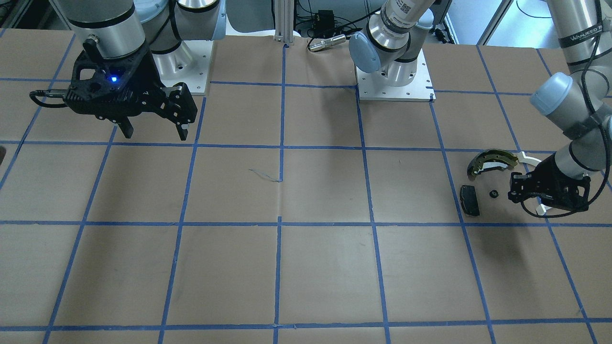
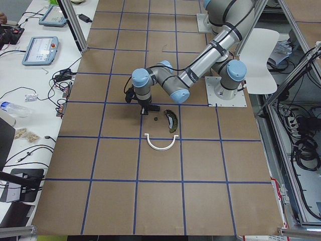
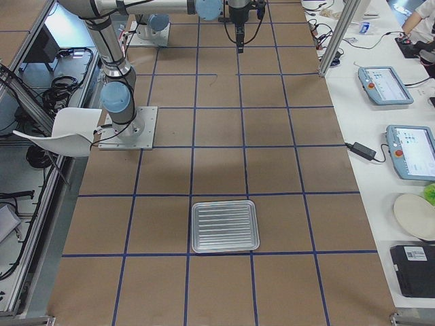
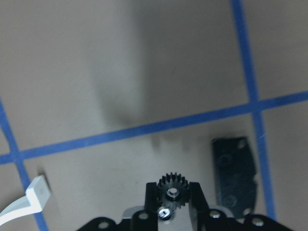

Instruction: Place bearing gear from tray to pile

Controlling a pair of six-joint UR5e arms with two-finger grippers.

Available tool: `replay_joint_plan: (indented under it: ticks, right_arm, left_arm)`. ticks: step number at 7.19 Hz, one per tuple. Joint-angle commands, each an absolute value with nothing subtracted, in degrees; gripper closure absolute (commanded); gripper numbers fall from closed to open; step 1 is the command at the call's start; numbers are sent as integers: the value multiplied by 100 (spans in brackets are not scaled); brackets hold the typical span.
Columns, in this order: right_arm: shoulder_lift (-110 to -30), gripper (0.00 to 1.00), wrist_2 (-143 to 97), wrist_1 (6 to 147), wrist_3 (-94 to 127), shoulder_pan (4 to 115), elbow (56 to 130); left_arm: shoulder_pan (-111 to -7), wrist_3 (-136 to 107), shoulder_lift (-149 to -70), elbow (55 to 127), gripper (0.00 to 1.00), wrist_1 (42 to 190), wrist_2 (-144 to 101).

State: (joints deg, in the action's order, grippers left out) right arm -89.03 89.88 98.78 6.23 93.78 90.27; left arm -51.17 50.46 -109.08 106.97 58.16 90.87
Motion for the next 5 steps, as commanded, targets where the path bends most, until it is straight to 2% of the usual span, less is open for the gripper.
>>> replay_joint_plan:
  ticks: [1, 5]
  right_arm:
    - [-8903, 0, 8991, 9879, 615, 9378, 9026]
    - [-8903, 0, 8974, 9896, 615, 9387, 9026]
  left_arm:
    - [-4931, 5194, -11013, 10784, 100, 5766, 9097]
    - [-4931, 5186, -11215, 10793, 100, 5766, 9097]
